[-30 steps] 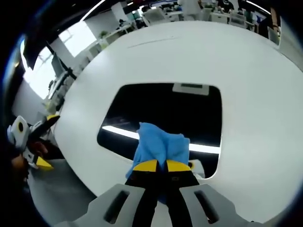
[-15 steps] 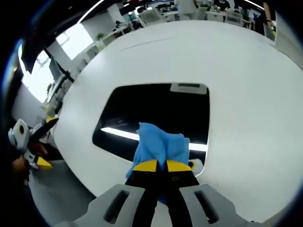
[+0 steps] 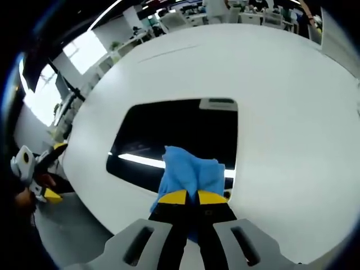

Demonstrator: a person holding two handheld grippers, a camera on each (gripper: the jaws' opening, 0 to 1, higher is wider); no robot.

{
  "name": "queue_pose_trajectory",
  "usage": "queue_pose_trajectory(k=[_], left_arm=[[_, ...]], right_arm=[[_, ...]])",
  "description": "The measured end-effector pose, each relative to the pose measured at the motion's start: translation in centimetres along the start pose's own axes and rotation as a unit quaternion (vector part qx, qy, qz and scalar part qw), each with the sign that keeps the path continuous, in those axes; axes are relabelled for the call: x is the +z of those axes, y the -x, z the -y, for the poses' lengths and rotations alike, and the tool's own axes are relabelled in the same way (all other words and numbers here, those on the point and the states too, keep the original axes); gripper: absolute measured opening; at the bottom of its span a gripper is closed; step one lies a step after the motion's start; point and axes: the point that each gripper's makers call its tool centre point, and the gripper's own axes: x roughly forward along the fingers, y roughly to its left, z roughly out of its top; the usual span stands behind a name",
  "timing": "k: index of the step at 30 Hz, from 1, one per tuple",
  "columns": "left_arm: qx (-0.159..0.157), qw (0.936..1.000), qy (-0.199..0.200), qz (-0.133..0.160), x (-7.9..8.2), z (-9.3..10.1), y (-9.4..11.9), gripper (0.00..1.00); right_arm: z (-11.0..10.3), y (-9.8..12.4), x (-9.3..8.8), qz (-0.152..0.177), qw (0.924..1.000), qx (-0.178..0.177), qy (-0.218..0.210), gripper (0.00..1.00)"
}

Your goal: Wipe the mirror surface with the cleaning cloth until all visible marks leave the cleaned area.

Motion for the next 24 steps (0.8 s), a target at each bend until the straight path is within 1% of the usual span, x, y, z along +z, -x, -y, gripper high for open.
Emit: queue_pose_trajectory(k=[5, 24], left_arm=[[0.001, 1.0000, 0.001, 0.000, 0.00, -0.01, 0.05, 0.99], [-0.003, 1.0000, -0.002, -0.003, -0.17, 0.11, -0.01, 0.99]], right_arm=[[0.41, 0.16, -0.08, 0.000, 1.0000, 0.000, -0.007, 0.00], [0.60, 0.02, 0.10, -0.001, 1.0000, -0.007, 0.001, 0.00]])
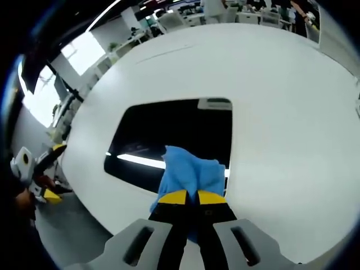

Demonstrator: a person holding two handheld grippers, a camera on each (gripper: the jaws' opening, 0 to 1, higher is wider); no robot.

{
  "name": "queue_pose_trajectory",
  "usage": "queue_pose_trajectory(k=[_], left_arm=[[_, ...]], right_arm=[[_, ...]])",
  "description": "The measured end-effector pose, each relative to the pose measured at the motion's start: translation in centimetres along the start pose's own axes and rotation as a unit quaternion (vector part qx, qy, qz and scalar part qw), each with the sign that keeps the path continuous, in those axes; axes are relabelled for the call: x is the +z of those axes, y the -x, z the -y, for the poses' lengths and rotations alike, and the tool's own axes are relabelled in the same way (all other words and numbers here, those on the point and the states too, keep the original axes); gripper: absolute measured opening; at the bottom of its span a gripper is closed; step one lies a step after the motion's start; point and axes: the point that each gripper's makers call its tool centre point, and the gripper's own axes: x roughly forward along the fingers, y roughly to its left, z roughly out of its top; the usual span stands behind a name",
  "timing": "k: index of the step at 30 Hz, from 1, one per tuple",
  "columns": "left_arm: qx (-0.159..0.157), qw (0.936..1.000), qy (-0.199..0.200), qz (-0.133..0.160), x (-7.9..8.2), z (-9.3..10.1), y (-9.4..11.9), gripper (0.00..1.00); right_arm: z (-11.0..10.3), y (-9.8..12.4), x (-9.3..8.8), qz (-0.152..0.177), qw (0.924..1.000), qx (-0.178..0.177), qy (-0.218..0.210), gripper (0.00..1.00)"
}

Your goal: Wipe the mirror surface with the cleaning cloth until all visible marks leave the cleaned area.

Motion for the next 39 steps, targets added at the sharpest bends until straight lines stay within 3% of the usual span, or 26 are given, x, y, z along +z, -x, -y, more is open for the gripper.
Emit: queue_pose_trajectory(k=[31, 35, 39], left_arm=[[0.005, 0.9999, 0.014, 0.009, 0.3, -0.3, 0.1, 0.99], [0.001, 0.9999, 0.002, 0.015, 0.6, 0.0, 0.1, 0.99], [0.004, 0.9992, 0.022, 0.032, 1.2, -0.4, 0.3, 0.99]], right_arm=[[1.3, -1.3, 3.1, 0.002, 0.9998, -0.015, 0.012, 0.00], [1.5, -1.5, 3.6, 0.001, 0.9998, -0.016, 0.013, 0.00], [1.6, -1.9, 4.3, 0.000, 0.9997, -0.018, 0.017, 0.00]])
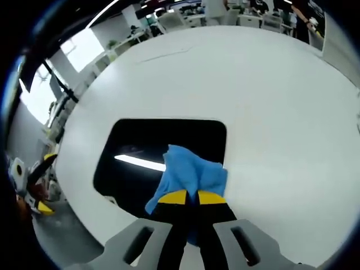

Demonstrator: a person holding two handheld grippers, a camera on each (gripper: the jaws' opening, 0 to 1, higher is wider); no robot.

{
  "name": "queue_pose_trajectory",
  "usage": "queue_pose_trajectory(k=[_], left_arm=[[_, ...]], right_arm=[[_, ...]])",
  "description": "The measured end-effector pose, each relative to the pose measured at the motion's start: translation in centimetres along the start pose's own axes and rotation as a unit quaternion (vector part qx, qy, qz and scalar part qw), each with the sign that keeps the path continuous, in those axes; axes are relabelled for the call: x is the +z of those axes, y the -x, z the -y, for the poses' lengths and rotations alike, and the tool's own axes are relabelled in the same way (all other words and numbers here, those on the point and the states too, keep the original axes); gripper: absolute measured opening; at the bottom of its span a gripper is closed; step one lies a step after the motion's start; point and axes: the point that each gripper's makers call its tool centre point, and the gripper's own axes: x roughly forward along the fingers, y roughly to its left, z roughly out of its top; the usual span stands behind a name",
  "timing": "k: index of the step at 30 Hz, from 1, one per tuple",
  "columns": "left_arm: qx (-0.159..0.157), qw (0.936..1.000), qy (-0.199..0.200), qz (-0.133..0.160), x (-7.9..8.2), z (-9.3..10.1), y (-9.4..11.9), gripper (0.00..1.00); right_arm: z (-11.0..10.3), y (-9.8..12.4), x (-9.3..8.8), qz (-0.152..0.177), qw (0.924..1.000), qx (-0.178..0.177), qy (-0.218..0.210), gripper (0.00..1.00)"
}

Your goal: Wipe the mirror surface with the cleaning cloth until all visible marks leave the cleaned area.

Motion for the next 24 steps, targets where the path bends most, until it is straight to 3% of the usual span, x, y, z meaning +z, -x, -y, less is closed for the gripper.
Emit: queue_pose_trajectory(k=[24], left_arm=[[0.003, 1.0000, 0.002, 0.003, 0.0, -0.1, -0.1, 0.99]], right_arm=[[1.3, -1.9, 4.1, -0.001, 0.9994, -0.013, 0.030, 0.00]])
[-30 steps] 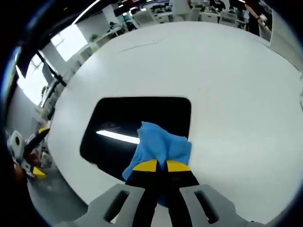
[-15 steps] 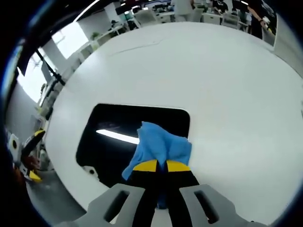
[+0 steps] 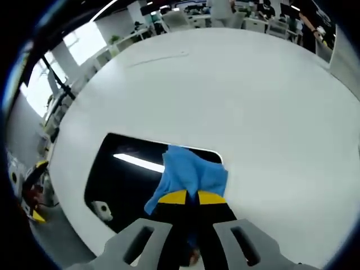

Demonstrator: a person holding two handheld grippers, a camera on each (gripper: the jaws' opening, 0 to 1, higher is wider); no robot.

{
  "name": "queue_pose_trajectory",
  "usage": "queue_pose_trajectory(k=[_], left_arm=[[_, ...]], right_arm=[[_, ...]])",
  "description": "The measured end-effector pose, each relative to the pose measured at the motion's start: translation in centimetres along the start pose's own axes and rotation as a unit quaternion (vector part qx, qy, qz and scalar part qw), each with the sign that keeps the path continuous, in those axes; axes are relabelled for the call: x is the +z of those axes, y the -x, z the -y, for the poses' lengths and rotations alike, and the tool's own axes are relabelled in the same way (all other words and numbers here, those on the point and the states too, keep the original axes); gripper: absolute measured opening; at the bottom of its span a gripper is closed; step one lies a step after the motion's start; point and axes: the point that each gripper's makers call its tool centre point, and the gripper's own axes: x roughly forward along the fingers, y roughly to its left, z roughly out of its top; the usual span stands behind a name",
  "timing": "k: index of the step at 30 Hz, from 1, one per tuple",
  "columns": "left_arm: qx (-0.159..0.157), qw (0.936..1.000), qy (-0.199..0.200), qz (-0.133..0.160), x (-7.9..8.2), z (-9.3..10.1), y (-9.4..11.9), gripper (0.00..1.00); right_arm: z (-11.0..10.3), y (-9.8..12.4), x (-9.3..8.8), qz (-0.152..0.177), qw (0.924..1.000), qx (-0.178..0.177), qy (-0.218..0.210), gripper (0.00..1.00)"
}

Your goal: Wipe the mirror surface with the cleaning cloth until all visible marks leave the cleaned area.

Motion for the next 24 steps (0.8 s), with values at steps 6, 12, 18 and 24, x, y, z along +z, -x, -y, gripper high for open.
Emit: queue_pose_trajectory(k=[6, 12, 18, 24], left_arm=[[0.002, 1.0000, -0.003, -0.003, -0.1, 0.0, 0.0, 0.99], [0.003, 1.0000, -0.002, -0.003, -0.1, -0.1, 0.0, 0.99], [0.004, 1.0000, -0.001, -0.002, -0.1, -0.1, 0.0, 0.99], [0.005, 1.0000, -0.001, -0.003, -0.2, -0.2, -0.1, 0.99]], right_arm=[[0.5, -0.6, 1.2, 0.000, 1.0000, -0.003, 0.008, 0.00], [0.7, -1.1, 2.1, 0.000, 1.0000, -0.003, 0.007, 0.00], [1.0, -1.4, 2.7, 0.004, 1.0000, -0.002, 0.007, 0.00], [0.9, -1.4, 2.9, 0.009, 0.9999, -0.004, 0.011, 0.00]])
